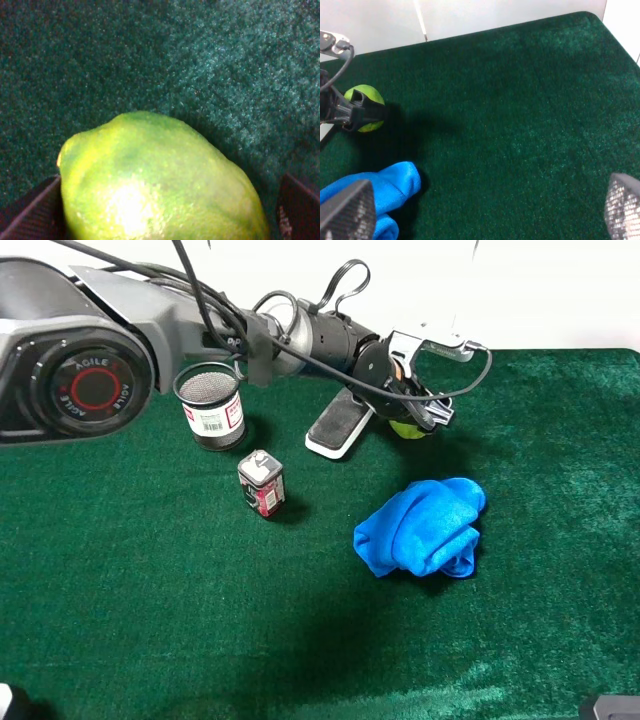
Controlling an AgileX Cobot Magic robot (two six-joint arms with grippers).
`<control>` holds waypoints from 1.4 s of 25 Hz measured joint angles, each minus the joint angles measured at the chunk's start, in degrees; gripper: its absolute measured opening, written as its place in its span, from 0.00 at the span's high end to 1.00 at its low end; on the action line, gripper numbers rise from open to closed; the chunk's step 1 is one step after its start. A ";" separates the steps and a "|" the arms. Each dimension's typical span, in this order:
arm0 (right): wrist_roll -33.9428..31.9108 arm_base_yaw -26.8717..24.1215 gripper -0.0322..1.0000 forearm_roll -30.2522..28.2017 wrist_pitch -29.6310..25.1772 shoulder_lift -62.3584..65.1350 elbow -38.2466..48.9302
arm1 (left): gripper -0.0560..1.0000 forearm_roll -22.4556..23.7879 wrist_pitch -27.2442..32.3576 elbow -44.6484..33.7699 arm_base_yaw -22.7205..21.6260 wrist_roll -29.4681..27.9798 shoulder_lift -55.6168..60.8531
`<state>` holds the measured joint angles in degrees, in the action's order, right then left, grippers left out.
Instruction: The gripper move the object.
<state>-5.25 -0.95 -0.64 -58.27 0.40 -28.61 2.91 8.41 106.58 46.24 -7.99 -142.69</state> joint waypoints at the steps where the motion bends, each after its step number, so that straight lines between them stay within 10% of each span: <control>1: 0.00 0.00 0.30 0.00 0.00 0.00 0.00 | 0.15 0.00 0.00 0.00 0.00 0.00 0.00; 18: 0.00 0.00 0.30 0.12 0.14 0.00 0.00 | 0.15 0.06 5.14 0.11 0.00 1.67 5.36; 35: 0.00 0.00 0.30 0.17 0.18 0.00 0.00 | 0.15 0.24 33.34 0.23 0.00 5.90 20.68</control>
<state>-5.25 -0.95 -0.47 -58.09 0.40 -28.61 3.15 41.75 106.82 46.24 -2.09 -122.01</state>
